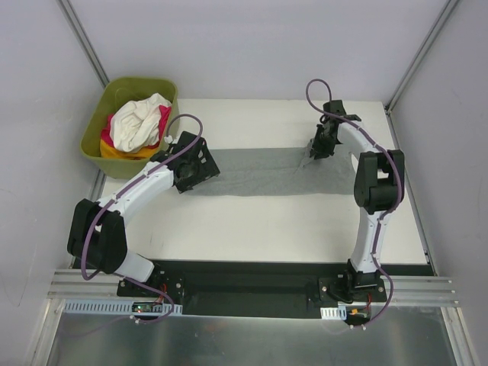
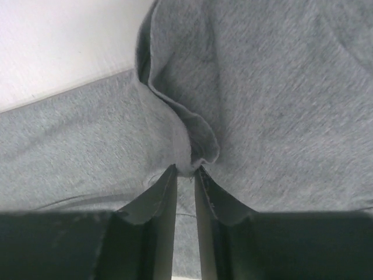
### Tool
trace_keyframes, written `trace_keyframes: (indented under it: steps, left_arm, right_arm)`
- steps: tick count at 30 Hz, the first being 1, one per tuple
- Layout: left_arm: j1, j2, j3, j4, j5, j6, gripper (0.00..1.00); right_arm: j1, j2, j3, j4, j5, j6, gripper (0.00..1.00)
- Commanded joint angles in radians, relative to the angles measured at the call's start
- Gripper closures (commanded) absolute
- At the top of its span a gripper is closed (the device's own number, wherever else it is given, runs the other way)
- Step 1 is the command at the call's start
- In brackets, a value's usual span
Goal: Fold and stack the t-shirts
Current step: Fold the other side of the tshirt into a rectangle
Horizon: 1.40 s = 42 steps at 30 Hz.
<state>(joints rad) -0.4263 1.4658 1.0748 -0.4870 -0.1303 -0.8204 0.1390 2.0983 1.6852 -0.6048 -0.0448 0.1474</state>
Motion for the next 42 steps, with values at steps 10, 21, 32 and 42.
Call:
trace_keyframes:
  steps: [10,21,32,42]
  left_arm:
    - [-0.006,0.013,0.048,-0.005,-0.009,0.03,0.01]
    - [-0.005,0.021,0.076,-0.005,-0.015,0.053,0.01]
    - [-0.005,0.148,0.21,-0.005,0.063,0.135,0.01]
    - [-0.02,0.468,0.421,-0.007,0.201,0.167,0.01]
  right_arm:
    - [0.1,-0.029,0.062,0.028,-0.009,0.05,0.91]
    - [0.16,0.068,0.185,0.025,-0.096,0.063,0.48]
    - [0.082,-0.22,-0.106,0.079,-0.161,0.038,0.0]
    - [-0.056,-0.181,-0.279,0.071,-0.165,0.107,0.0]
